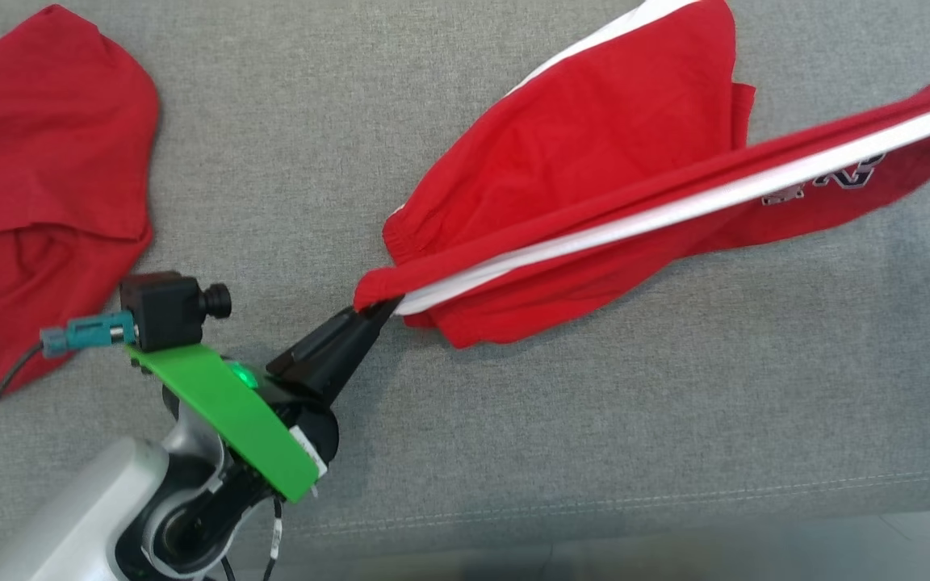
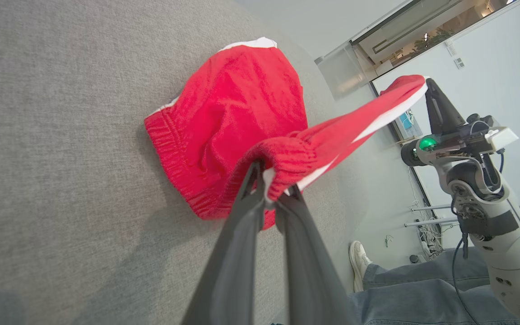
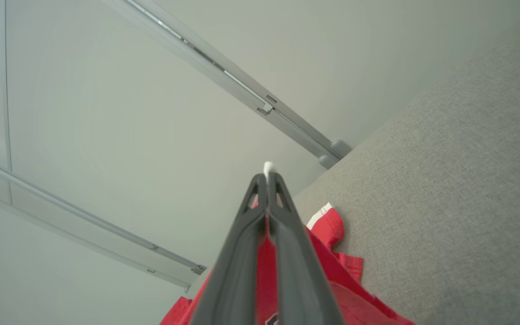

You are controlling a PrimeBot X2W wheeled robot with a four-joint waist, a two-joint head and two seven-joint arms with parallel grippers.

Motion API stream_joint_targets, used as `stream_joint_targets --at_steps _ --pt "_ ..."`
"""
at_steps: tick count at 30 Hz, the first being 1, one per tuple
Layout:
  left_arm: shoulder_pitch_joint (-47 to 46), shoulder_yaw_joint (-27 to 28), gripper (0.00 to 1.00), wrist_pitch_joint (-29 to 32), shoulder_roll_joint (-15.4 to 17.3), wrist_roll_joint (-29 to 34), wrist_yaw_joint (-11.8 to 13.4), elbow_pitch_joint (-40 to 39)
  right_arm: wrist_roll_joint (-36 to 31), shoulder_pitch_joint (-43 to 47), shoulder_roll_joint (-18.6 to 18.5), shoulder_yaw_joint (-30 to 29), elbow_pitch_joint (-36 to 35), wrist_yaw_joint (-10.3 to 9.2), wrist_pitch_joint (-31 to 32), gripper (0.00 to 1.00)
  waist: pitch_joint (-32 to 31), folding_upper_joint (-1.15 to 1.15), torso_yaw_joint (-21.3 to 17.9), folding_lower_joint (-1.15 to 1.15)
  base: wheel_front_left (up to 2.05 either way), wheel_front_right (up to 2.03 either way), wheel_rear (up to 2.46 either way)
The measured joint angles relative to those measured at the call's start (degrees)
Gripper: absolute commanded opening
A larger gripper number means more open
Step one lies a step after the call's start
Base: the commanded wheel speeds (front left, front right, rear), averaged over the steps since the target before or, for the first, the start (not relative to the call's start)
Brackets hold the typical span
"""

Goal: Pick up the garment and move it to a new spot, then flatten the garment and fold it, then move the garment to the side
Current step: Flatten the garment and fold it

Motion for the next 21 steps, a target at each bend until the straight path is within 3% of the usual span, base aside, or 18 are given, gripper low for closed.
stream_joint_targets --at_steps 7,14,21 --pt "-9.2 1.1 0.00 6.0 -1.3 -3.2 1.8 0.7 -3.1 -12.0 -1.1 2.2 3.8 -6.24 1.7 0.00 3.9 0.00 0.4 0.00 0.00 0.00 0.00" --pt "-16.7 3.8 0.00 11.0 -2.9 -7.3 3.0 7.2 -7.3 -23.4 -0.8 7.8 8.5 -7.06 4.3 0.00 7.7 0.00 2.1 0.00 0.00 0.00 0.00" --pt "-23.2 5.3 0.00 13.2 -3.5 -7.4 3.5 15.0 -12.0 -33.4 3.2 13.5 15.3 -7.48 6.0 0.00 11.6 0.00 3.5 0.00 0.00 0.00 0.00"
